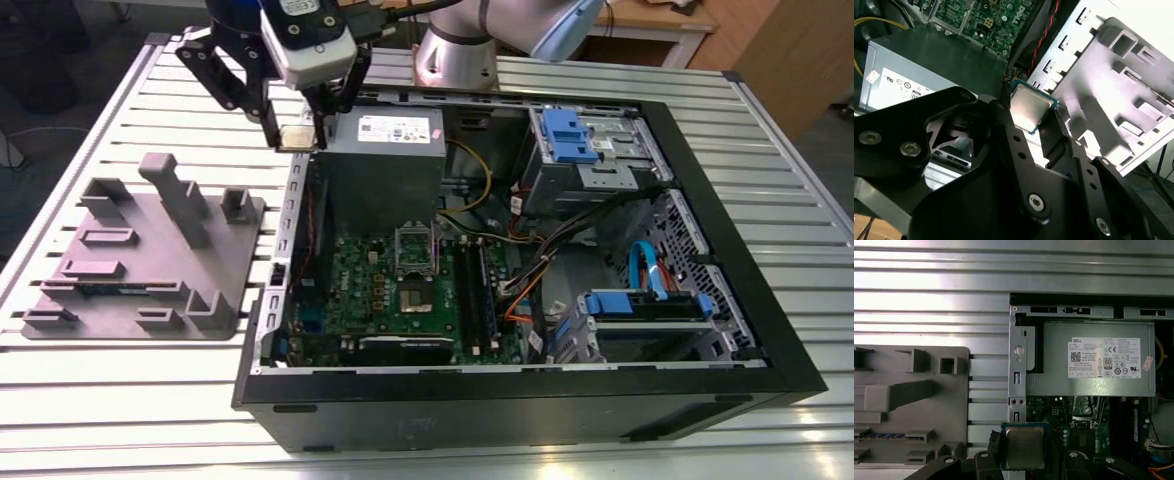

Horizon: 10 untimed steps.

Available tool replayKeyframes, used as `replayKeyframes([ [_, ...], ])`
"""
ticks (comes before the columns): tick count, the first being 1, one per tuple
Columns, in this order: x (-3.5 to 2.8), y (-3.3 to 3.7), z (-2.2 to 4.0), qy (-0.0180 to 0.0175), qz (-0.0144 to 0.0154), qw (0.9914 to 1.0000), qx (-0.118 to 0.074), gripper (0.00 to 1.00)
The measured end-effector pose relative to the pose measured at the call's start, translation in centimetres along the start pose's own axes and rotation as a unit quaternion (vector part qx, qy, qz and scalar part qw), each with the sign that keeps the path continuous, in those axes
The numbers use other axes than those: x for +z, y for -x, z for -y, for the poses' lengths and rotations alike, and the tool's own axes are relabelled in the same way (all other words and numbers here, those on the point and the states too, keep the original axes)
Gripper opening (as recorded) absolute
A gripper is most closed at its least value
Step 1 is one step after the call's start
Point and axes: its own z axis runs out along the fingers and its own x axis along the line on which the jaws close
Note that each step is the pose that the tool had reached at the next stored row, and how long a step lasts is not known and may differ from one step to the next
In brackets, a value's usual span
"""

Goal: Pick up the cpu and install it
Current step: 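Pick up the cpu and move it towards the insertion slot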

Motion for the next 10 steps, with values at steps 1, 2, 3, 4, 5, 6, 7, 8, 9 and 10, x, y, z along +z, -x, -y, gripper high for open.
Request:
replayKeyframes([
  [1, 0.01, 0.12, 0.0, 0.0, 0.0, 1.0, 0.0, 0.47],
  [2, 0.01, 0.28, 0.01, 0.0, 0.0, 1.0, 0.0, 0.47],
  [3, 0.02, 0.47, 0.0, 0.0, 0.0001, 1.0, 0.0, 0.47],
  [4, 0.03, 0.65, 0.0, 0.0, 0.0, 1.0, 0.0, 0.47],
  [5, 0.03, 0.86, 0.0, 0.0, 0.0001, 1.0, 0.0, 0.47],
  [6, 0.04, 1.08, 0.0, 0.0, 0.0, 1.0, 0.0, 0.47],
  [7, 0.05, 1.29, 0.0, 0.0, 0.0, 1.0, 0.0, 0.47],
  [8, 0.06, 1.5, 0.0, 0.0, 0.0, 1.0, 0.0, 0.47],
  [9, 0.06, 1.7, 0.0, 0.0, 0.0, 1.0, 0.0, 0.47],
  [10, 0.07, 1.94, 0.0, 0.0, 0.0, 1.0, 0.0, 0.47],
])
